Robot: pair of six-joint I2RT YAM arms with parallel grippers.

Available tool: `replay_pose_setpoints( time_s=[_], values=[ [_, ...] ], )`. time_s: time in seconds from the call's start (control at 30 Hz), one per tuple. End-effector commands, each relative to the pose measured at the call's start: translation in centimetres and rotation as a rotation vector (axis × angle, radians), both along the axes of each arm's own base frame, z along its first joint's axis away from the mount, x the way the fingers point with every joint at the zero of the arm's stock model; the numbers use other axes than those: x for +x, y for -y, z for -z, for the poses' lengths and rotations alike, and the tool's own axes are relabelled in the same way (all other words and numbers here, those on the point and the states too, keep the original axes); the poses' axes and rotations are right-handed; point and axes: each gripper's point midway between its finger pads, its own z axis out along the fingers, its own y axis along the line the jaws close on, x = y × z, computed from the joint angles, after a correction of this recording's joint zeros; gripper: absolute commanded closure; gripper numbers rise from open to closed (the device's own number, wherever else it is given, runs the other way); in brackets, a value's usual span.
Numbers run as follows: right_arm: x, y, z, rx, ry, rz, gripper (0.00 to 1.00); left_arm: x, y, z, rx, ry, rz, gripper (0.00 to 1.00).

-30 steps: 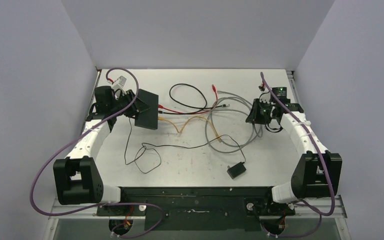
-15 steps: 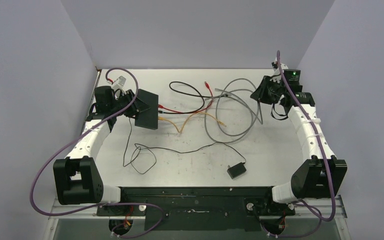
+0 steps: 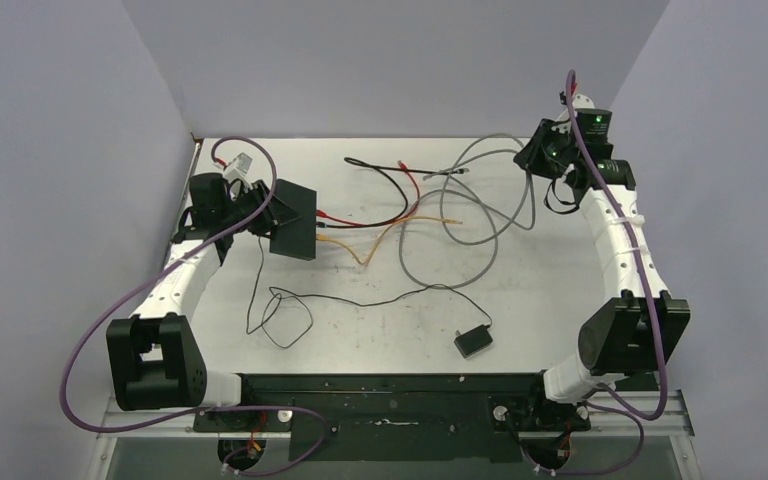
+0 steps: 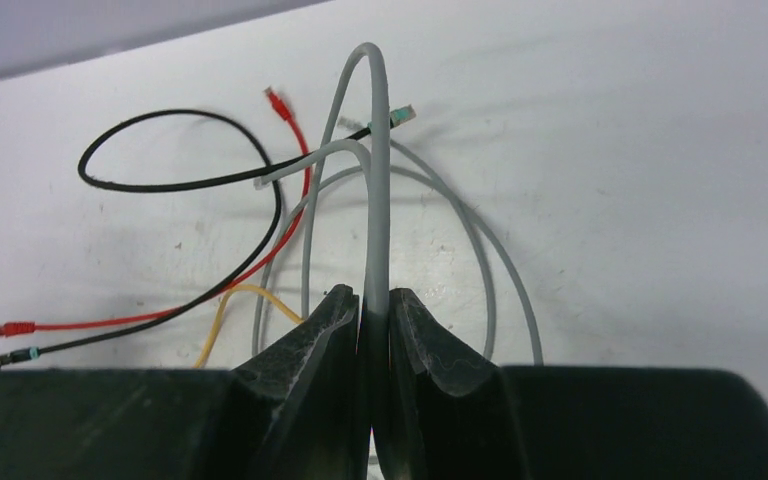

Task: Pull the plug from the switch port
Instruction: Move the connector to the corner of the board.

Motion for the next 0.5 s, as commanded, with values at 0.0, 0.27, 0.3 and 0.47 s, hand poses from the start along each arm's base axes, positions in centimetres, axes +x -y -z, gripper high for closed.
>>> replay_pose_setpoints(
  time_s=[0.0, 0.27, 0.3, 0.47],
  values=[
    [2.8, 3.7, -5.5, -0.076, 0.165, 0.13, 0.95, 0.7, -0.4, -4.3, 0.006, 0.159, -0.009, 1.0],
    [4.9, 7.7, -8.7, -0.172, 0.215, 0.224, 0.95, 0.6, -0.6, -4.7, 0.011, 0.169, -0.024, 1.0],
    [5.1, 7.9, -9.1, -0.177, 0.224, 0.227, 0.95, 0.6, -0.7, -4.8, 0.013, 0.173, -0.026, 1.0],
    [5.9, 9.3, -10.5, -0.215, 0.244, 0.264, 0.95, 0.9, -1.0, -5.8, 0.02, 0.19, -0.049, 1.0]
  ],
)
